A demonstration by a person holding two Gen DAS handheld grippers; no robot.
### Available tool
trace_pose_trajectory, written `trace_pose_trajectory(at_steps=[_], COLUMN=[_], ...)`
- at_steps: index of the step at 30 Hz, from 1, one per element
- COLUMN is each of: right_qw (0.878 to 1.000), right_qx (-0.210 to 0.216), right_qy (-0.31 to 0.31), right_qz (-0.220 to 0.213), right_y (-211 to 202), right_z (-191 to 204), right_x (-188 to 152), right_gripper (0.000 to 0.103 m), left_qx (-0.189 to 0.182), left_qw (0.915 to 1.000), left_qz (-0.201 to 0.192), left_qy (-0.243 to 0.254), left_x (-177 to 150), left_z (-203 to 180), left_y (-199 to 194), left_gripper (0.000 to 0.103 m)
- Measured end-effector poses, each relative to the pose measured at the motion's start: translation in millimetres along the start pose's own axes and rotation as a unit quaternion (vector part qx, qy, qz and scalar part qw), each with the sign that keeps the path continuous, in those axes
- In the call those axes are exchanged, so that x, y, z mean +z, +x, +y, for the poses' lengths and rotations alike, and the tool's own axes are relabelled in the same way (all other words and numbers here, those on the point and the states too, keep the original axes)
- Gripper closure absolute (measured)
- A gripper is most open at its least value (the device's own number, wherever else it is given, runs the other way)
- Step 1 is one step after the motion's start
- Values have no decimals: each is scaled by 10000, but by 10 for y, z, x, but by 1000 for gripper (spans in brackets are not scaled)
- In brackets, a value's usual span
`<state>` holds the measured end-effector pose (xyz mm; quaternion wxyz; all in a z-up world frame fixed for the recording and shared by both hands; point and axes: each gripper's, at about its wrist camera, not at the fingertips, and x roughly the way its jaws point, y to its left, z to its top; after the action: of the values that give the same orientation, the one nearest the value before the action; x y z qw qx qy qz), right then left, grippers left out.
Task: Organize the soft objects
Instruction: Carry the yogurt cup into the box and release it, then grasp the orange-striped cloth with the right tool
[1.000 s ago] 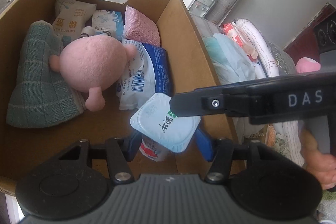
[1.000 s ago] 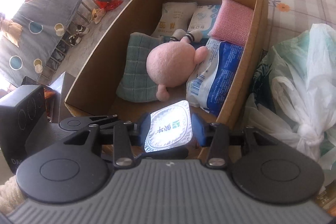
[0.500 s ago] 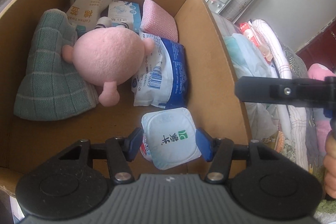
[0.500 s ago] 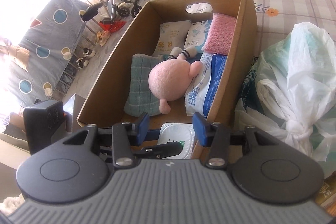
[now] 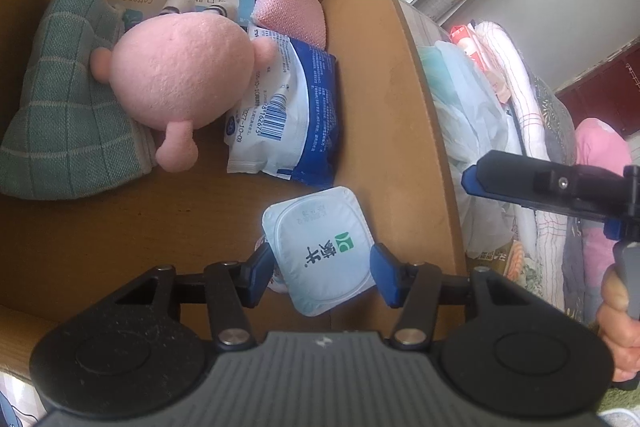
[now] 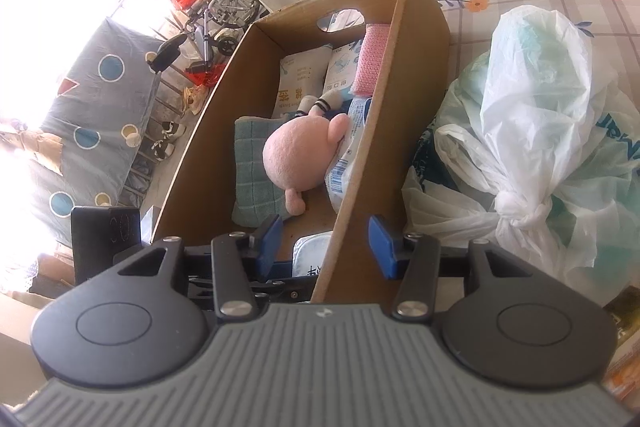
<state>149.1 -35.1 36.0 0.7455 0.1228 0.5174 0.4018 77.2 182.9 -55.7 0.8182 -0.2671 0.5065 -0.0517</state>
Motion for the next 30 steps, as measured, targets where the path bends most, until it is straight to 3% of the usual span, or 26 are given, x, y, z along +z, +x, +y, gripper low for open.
trace_pose_trajectory(at_steps=[3,6,10,14,17,21,30], right_qw=[9999,9990,9940,9805,9685,9570,9312], right_qx=[39,27,-153,-565,-894,-1100,-1075], right_qy=[108,231,315,492,726,1245,2446], right_qz=[-88,-390,-1035,-1816,-2207,-2376,-2478], right_y=[-72,-299,-792,-1425,-1781,-2001,-1980], right_z=[-79,-196,-354,-602,-816,-1175,-1888], right_x=[-28,-83,-202,-446,-708,-1109,-1983], right_gripper=[53,45,39,30,28,26,26], left_qx=[207,535,761,580,255,-226,-562], left_qw=[9989,9922,9721,9521,9474,9482,9425], left_qz=[-396,-1023,-1870,-2305,-2246,-1865,-1045], left_qy=[158,467,1196,1923,2265,2563,3125], left_x=[-14,-55,-162,-291,-371,-516,-1007], left_z=[-64,-225,-615,-1077,-1364,-1693,-2070], left_y=[-170,-402,-662,-703,-597,-304,468], left_gripper=[41,36,24,17,16,16,21])
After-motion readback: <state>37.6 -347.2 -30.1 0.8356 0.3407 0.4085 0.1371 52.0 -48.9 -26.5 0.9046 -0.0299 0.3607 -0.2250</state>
